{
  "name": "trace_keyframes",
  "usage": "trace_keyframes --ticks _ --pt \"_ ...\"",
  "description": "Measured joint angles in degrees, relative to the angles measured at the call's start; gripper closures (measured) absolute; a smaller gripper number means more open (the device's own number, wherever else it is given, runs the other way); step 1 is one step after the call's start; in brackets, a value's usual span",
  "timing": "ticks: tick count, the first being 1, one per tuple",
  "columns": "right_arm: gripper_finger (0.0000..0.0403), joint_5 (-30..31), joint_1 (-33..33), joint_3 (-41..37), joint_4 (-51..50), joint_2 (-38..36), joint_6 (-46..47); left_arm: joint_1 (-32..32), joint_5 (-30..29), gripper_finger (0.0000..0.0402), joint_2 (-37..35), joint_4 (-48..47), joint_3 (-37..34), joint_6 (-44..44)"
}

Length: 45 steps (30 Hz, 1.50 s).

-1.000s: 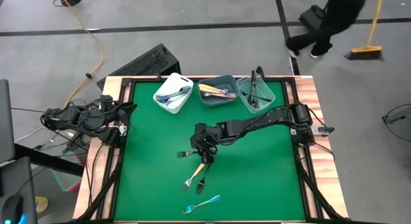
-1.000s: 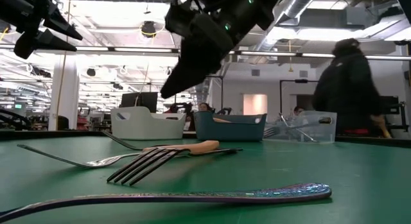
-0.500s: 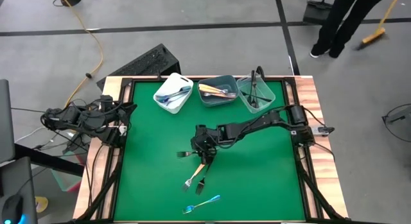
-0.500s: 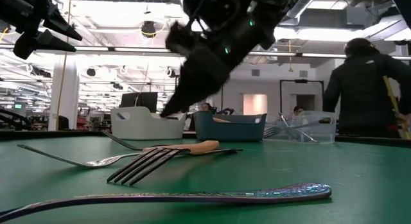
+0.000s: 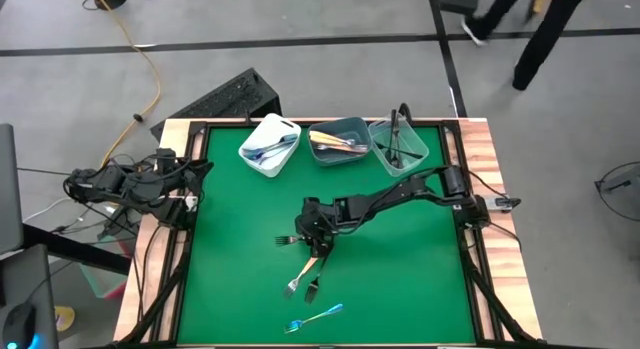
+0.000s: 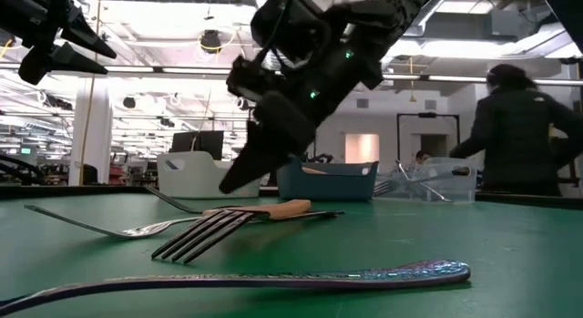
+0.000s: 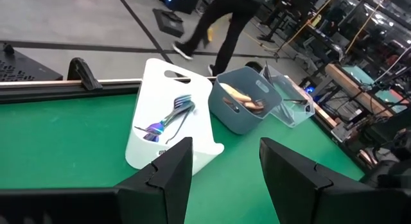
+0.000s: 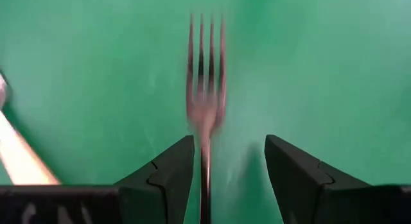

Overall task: Sort silverware by color (type)
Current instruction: Put the black fork into the transparent bin

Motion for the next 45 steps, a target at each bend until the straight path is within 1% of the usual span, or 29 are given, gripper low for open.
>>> trace_keyframes --ticks 2,5,9,12,19,25,33,39,41,43,45 --pt "0.0200 0.0 0.1 -0.3 -1.4 0.7 0.2 0.0 0.0 0.0237 0.0 -0.1 0.0 0.0" --pt "0.0201 -0.1 0.3 0.0 -0.9 2.0 1.2 0.0 -0.1 0.0237 0.0 -0.1 0.0 0.0" --pt "0.0217 -0.1 0.3 0.0 -2.3 1.9 2.3 0.0 -0.1 0.0237 0.0 -0.2 0.0 0.0" --pt "0.0246 0.4 0.3 0.0 -2.9 1.9 2.5 0.0 -0.1 0.0237 0.0 -0.4 0.0 0.0" --pt "0.0340 0.4 0.5 0.0 -3.7 1.9 2.6 0.0 -0.1 0.0237 0.0 -0.5 0.0 0.0" --pt "0.0390 0.5 1.1 -0.1 -4.0 1.9 3.0 0.0 -0.1 0.0237 0.0 -0.5 0.0 0.0" --pt "0.0394 0.3 1.2 -0.1 -2.4 1.7 8.7 0.0 -0.1 0.0237 0.0 -0.5 0.0 0.0" --pt "0.0395 -0.6 1.2 1.9 -3.8 0.7 8.4 0.0 0.1 0.0237 0.0 -0.5 0.0 -0.1" --pt "0.0395 -0.6 1.1 2.1 -4.3 -0.4 8.0 0.0 0.1 0.0237 0.0 -0.5 0.0 -0.1" --pt "0.0396 -0.6 0.7 3.3 -2.7 -1.1 7.7 0.0 0.1 0.0237 0.0 -0.4 0.0 -0.3" --pt "0.0396 -0.5 0.1 3.6 -4.0 -2.4 8.2 0.0 0.1 0.0237 0.0 -0.4 0.0 -0.4"
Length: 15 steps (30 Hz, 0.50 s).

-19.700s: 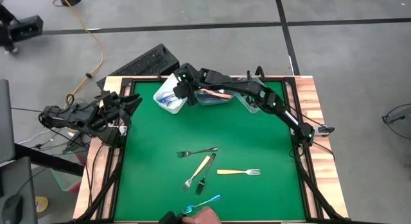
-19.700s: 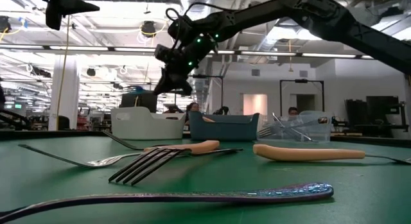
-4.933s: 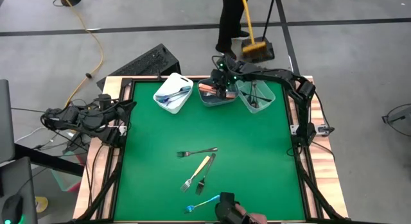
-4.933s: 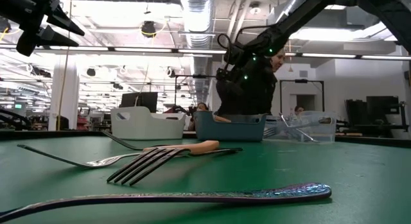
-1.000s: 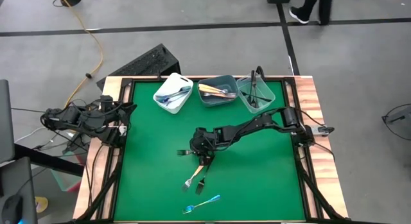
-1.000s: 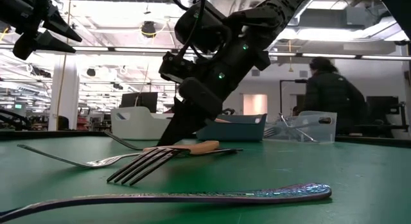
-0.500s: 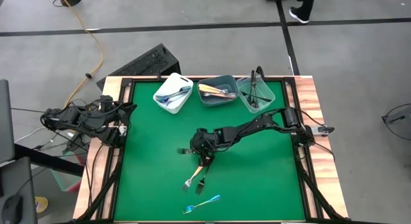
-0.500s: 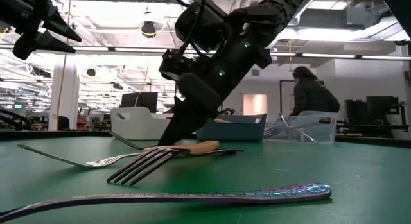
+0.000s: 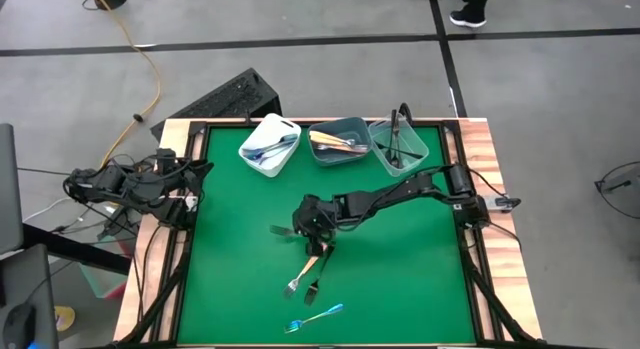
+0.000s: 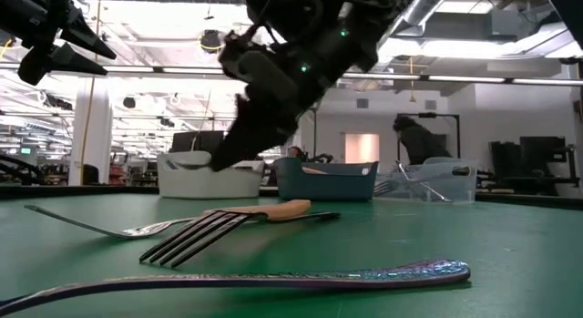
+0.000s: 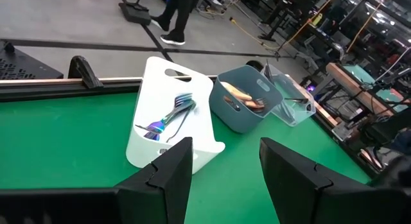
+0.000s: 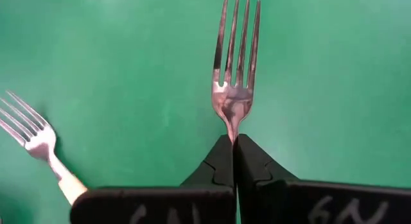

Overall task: Sort silverware by color (type)
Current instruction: Put the black fork into the transparent bin

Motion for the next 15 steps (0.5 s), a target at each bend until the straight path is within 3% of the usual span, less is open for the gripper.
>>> trace_keyframes --ticks 15 --pt "0.0396 1.6 -5.9 3.2 -3.3 -7.0 -1.1 0.0 -0.4 0.0237 0.0 0.0 0.0 -0.8"
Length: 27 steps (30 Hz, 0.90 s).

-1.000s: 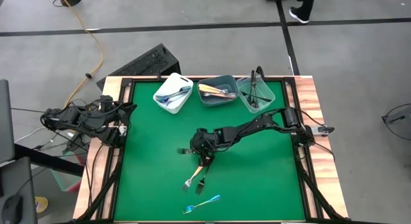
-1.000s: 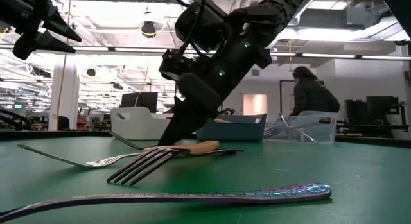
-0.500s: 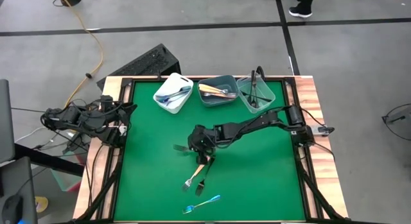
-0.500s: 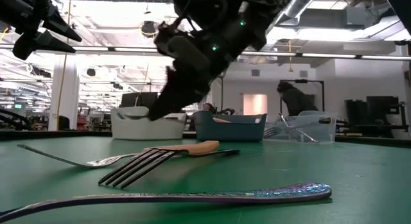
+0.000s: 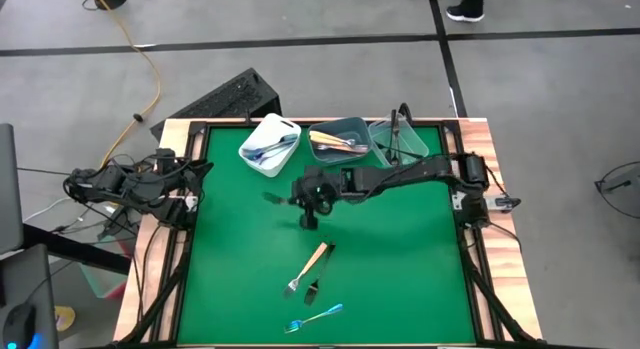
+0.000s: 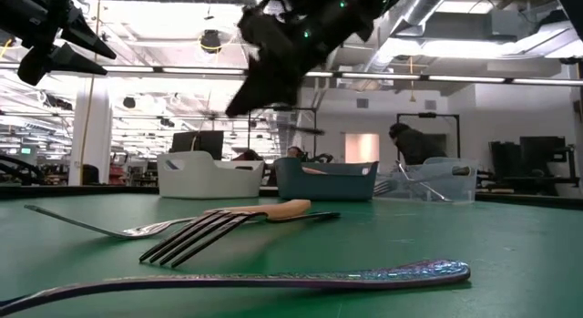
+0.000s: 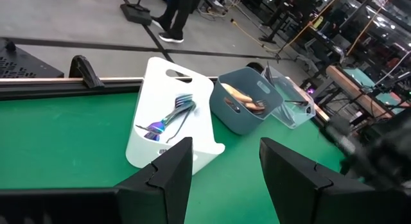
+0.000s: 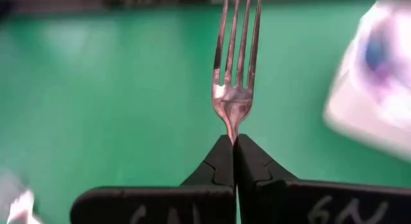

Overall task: Sort silverware by color (type)
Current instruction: Put the black fork into the transparent bin

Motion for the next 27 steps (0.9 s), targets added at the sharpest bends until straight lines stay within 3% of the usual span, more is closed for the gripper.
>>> trace_keyframes --ticks 27 --pt "0.0396 5.2 -18.2 0.1 -11.2 -22.9 -5.6 0.0 -1.2 0.0237 0.0 -0.1 0.0 0.0"
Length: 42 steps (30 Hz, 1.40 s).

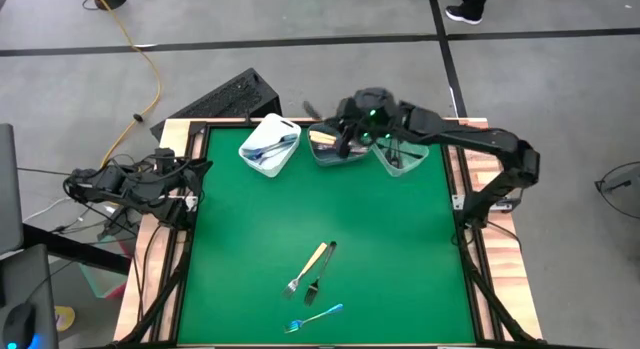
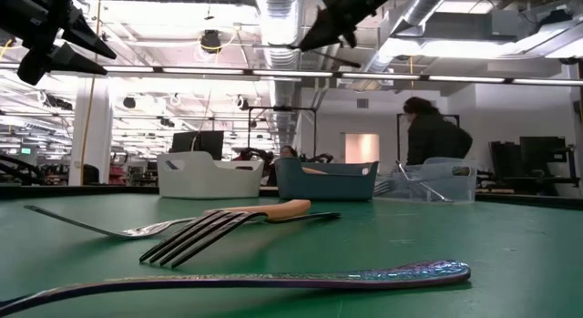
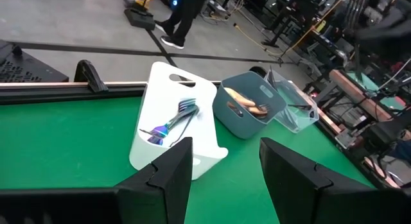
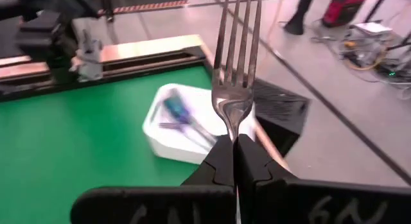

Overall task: Sort silverware by color (type)
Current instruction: Put the black fork into the transparent bin

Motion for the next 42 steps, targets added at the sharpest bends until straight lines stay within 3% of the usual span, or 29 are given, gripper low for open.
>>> trace_keyframes --ticks 5,14,29,42 --pt "0.0396 1.1 -3.8 0.0 -2.2 -3.7 -0.4 0.0 0.0 0.0237 0.0 0.0 0.0 0.0" --pt "0.0396 10.4 -9.1 0.0 -9.5 -7.3 0.9 0.0 0.0 0.0237 0.0 0.0 0.0 -0.5" --pt "0.0396 12.0 -19.7 -4.6 -12.4 -7.2 6.6 0.0 0.0 0.0237 0.0 0.0 0.0 -1.4" --pt "0.0396 7.1 -20.0 -12.4 -3.3 -7.1 8.1 0.0 -1.8 0.0237 0.0 0.0 0.0 -1.4"
